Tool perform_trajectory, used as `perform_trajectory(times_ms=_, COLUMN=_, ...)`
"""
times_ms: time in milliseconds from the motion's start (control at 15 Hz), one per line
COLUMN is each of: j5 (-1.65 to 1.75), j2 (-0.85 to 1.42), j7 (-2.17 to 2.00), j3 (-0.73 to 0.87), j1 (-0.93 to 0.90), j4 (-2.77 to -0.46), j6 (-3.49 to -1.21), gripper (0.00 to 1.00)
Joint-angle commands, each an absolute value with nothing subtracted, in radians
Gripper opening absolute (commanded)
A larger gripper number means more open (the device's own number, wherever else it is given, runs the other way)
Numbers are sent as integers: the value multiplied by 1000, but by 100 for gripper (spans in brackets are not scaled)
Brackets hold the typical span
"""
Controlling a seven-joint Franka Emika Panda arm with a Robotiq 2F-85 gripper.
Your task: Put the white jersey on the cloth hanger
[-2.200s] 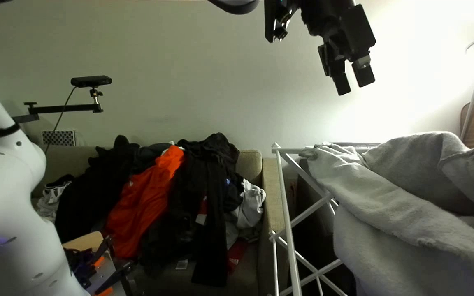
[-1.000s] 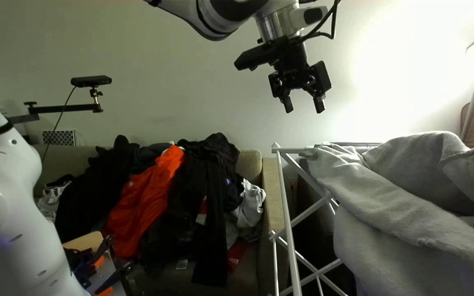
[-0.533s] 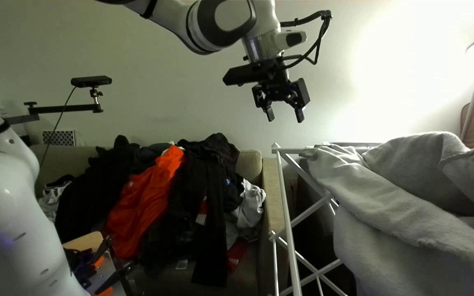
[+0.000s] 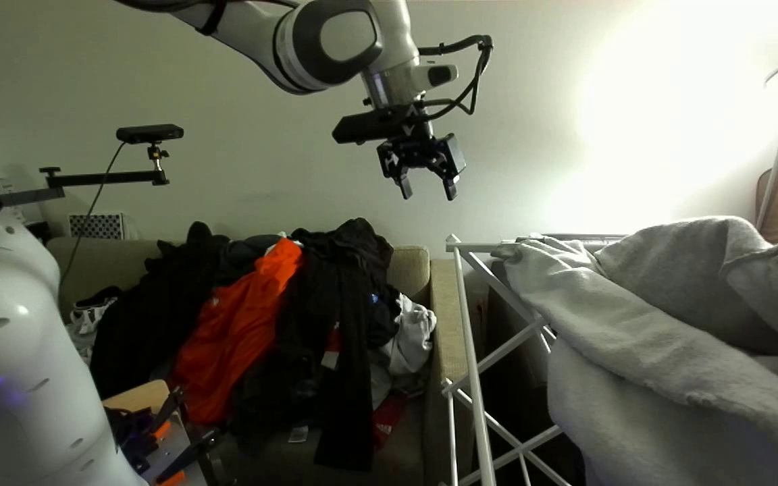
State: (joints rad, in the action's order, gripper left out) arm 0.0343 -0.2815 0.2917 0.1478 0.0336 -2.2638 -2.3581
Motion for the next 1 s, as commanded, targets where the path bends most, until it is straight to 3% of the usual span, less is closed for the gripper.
perform_trajectory(times_ms=0, j5=38, j2=-324, j7=257, j3=116, j1=34, j4=-2314, j6=-2369, gripper=100)
perform_trajectory(times_ms=933, j5=165, j2=-241, j7=-70, j3=10, j1=47, j4=-2246, j6=-2248, gripper=100)
